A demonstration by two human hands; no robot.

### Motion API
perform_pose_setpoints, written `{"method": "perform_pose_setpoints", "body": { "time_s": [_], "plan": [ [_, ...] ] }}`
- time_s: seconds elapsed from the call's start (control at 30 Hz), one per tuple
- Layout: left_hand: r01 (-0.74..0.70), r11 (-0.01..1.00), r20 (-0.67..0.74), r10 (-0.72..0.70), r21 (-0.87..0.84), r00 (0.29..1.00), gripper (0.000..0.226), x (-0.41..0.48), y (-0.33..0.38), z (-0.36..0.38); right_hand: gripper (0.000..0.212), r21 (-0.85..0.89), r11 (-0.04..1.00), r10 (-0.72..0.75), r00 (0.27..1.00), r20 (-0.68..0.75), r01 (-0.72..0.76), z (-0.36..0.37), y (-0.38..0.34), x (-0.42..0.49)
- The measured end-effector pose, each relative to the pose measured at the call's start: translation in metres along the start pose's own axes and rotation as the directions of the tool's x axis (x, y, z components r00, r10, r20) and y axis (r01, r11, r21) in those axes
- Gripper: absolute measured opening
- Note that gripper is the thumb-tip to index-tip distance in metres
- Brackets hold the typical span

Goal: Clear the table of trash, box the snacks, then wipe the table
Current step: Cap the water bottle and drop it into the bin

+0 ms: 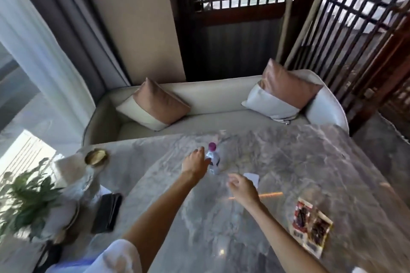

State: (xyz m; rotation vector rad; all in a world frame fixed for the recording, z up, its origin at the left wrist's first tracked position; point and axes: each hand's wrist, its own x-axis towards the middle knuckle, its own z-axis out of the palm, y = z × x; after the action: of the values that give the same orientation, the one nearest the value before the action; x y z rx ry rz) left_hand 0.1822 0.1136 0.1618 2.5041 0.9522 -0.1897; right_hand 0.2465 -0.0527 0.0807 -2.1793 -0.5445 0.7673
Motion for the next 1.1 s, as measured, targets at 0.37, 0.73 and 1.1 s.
{"method": "perform_pose_setpoints", "body": {
  "time_s": [0.37, 0.73, 1.1],
  "plan": [
    [0.086, 0.975, 0.073, -0.072, -0.206, 0.995, 0.055, 0.111, 0.006, 0.046, 0.072, -0.003, 0.999, 0.051, 0.988, 0.144, -0.051, 0.033, 0.041, 0.137],
    [0.252, 0.395, 0.095, -0.375, -0.883, 0.922, 0.033, 0.044, -0.062, 0.035, 0.066, 0.134, 0.979, -0.187, 0.944, 0.270, 0.156, 0.026, 0.023, 0.127],
    [0.251, 0.152, 0.175, -0.391, -0.956, 0.904, 0.030, -0.175, -0.115, 0.047, 0.041, 0.513, 0.855, -0.045, 0.976, 0.213, -0.073, 0.015, -0.037, -0.079]
  ]
}}
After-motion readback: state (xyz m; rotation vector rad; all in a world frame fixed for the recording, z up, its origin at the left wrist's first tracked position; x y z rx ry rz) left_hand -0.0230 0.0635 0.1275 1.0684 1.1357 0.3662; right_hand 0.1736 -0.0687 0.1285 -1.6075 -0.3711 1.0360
